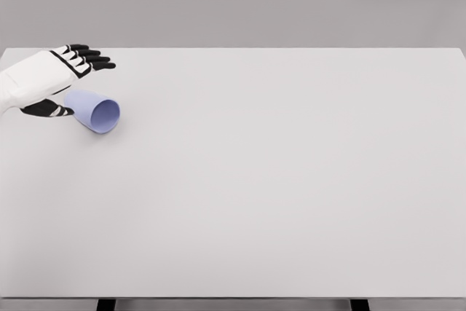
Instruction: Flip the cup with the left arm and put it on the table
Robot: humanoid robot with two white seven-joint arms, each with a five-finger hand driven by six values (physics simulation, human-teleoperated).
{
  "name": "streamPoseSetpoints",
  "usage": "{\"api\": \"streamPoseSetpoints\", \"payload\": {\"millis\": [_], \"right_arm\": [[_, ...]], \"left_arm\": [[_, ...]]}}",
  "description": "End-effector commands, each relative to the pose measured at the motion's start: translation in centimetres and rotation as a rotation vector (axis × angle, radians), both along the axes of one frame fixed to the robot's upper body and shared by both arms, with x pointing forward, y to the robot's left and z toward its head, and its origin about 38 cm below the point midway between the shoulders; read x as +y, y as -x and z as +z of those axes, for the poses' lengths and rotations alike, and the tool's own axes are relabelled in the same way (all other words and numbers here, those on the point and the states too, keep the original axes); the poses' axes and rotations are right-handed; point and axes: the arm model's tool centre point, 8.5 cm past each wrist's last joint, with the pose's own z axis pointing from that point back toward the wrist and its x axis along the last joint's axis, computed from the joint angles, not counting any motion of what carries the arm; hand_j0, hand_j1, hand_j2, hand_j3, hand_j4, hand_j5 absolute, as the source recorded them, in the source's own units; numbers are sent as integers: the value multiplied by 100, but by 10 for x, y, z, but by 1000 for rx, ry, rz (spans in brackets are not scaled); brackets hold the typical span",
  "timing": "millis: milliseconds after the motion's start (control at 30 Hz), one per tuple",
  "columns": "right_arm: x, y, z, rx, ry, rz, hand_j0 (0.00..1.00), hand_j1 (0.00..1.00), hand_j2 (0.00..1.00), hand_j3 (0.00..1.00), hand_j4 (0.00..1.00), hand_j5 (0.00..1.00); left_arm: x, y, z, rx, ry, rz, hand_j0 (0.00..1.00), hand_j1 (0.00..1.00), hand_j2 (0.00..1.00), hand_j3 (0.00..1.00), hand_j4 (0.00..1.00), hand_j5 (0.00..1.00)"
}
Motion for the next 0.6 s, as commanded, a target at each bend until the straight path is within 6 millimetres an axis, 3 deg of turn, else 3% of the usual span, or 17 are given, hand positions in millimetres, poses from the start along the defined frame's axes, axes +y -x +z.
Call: {"api": "streamPoseSetpoints", "payload": {"millis": [0, 167, 267, 367, 567], "right_arm": [[0, 0, 0, 1, 0, 0, 100, 100, 100, 100, 100, 100], [0, 0, 0, -1, 0, 0, 100, 100, 100, 100, 100, 100], [0, 0, 0, -1, 0, 0, 100, 100, 100, 100, 100, 100], [0, 0, 0, -1, 0, 0, 100, 100, 100, 100, 100, 100], [0, 0, 0, 1, 0, 0, 100, 100, 100, 100, 100, 100]], "left_arm": [[0, 1, 0, 2, 0, 0, 100, 100, 100, 100, 100, 100], [1, 1, -7, 25, 2, 2, 100, 100, 100, 100, 100, 100], [16, 1, -2, 27, -30, 29, 100, 100, 100, 100, 100, 100], [32, -7, -10, 60, -39, 80, 100, 100, 100, 100, 100, 100], [31, -23, -24, 118, -75, 81, 100, 100, 100, 100, 100, 100]]}}
